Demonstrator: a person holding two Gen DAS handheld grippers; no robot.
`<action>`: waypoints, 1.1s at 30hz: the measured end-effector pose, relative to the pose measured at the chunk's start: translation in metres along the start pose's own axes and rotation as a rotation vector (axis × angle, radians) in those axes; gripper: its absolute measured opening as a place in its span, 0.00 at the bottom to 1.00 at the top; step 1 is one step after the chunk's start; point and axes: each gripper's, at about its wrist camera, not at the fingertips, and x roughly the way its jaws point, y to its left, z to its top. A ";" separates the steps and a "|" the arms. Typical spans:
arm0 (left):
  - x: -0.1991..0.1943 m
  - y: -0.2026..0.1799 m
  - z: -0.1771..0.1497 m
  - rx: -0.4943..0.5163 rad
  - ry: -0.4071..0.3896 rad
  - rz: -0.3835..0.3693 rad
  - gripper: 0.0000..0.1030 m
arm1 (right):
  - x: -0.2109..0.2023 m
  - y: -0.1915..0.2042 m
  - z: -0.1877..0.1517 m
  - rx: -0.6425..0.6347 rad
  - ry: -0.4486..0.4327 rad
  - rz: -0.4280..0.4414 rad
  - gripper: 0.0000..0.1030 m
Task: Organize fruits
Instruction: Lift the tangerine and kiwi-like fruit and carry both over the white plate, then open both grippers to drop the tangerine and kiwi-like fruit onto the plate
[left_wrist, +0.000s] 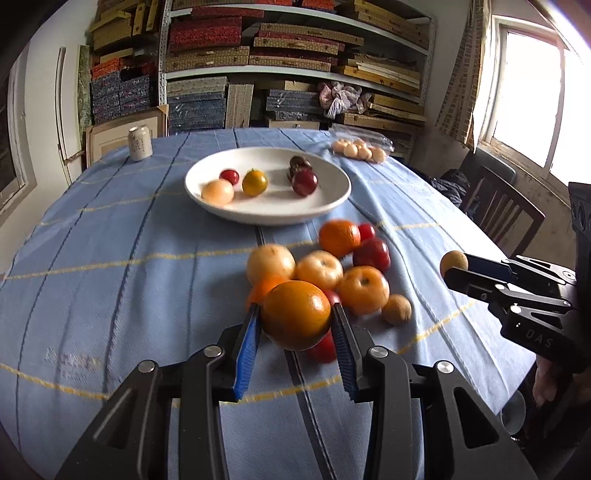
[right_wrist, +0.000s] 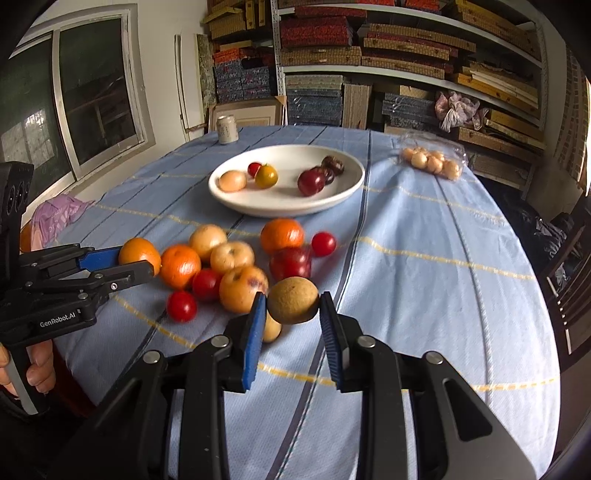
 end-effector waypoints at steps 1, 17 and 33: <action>0.000 0.001 0.006 0.001 -0.007 0.004 0.37 | -0.001 -0.001 0.004 -0.001 -0.005 -0.003 0.28; 0.056 0.024 0.099 -0.005 0.008 0.026 0.37 | 0.049 -0.034 0.116 0.021 -0.025 0.020 0.28; 0.153 0.045 0.186 -0.002 0.051 0.045 0.37 | 0.156 -0.063 0.162 0.020 0.047 0.004 0.28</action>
